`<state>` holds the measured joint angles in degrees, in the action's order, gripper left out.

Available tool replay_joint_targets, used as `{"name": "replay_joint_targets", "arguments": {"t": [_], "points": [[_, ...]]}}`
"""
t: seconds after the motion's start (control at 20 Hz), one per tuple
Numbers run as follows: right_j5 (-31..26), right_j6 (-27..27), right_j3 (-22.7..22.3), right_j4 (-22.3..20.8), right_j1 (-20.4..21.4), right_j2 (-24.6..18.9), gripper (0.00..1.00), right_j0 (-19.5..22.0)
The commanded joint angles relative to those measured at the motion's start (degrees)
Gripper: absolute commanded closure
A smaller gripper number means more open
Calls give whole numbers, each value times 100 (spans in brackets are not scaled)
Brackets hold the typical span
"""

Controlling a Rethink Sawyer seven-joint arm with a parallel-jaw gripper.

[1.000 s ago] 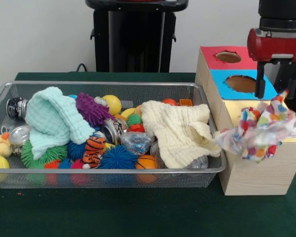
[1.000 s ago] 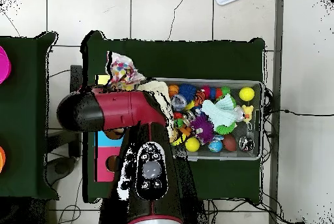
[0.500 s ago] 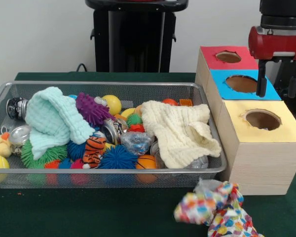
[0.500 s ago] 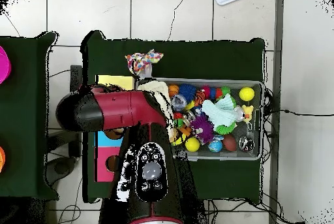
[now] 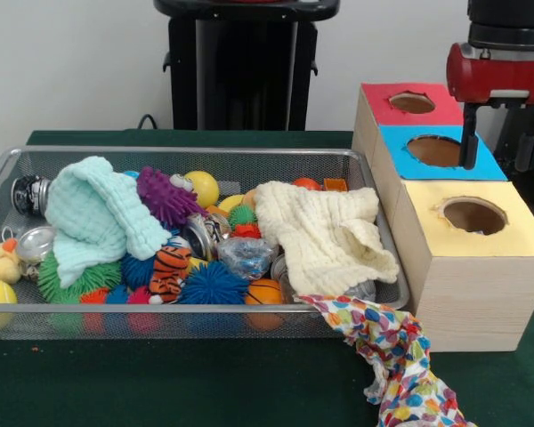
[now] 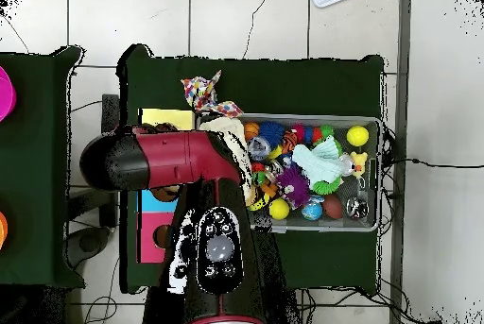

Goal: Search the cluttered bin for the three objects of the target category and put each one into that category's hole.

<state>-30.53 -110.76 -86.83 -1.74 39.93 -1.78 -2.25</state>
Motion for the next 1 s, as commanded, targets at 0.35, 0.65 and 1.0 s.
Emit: {"name": "replay_joint_targets", "arguments": {"t": [0.35,0.65,1.0], "points": [[-935,80,267,-218,-359,-180,0,396],[-1131,230,640,-274,-453,-232,0,524],[-1273,403,961,-320,-602,-383,0,686]]}}
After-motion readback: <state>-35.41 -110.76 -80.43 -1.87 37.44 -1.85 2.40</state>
